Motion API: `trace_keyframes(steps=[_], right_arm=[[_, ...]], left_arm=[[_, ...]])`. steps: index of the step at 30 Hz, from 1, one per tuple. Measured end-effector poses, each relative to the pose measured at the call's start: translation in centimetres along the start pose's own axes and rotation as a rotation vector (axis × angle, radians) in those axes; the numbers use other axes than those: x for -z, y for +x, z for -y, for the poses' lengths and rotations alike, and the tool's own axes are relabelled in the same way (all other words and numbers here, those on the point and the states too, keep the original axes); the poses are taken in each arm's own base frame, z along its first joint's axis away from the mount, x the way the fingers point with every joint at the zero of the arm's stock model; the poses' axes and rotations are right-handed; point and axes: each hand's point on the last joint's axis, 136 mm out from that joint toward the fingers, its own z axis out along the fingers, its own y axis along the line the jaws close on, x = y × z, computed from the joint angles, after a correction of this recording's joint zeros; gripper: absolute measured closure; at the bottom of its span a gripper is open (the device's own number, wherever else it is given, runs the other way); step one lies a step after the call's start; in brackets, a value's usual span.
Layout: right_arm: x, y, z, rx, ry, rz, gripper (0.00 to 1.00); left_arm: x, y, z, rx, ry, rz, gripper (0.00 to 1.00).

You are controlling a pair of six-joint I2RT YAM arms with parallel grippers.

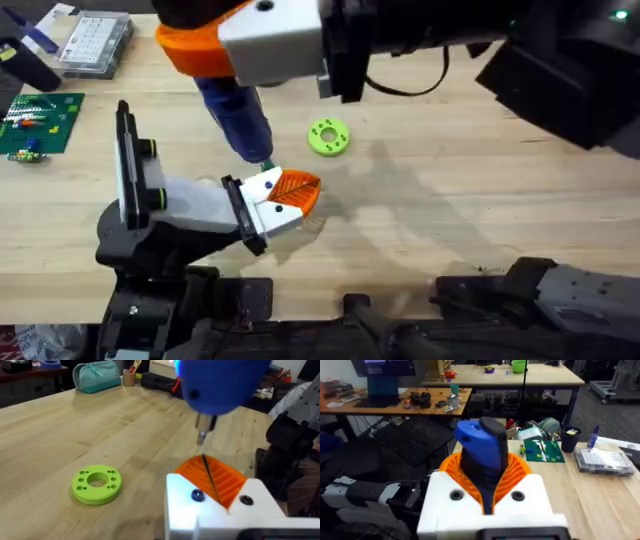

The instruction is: Pick up the gripper from the table and insert it into the empty holder that is missing its gripper. Then pick up a screw, insert it into the mounting hole, and use the screwdriver to tighten it. Finally, clean up the table by picking up the vegetable and placing it into the bucket.

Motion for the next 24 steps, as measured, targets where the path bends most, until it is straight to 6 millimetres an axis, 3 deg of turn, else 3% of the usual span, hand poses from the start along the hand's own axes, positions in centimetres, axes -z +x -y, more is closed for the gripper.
trace_keyframes(steps=[14, 24], right_arm=[[-0.1, 1.1, 0.1, -0.002, -0.001, -0.002, 0.947], [-0.8, 1.4, -1.0, -0.007, -0.035, -0.006, 0.947]], left_arm=[[0.0, 0.0, 0.0, 0.0, 0.0, 0.0, 0.986], [0.0, 0.0, 0.0, 0.0, 0.0, 0.0, 0.986]])
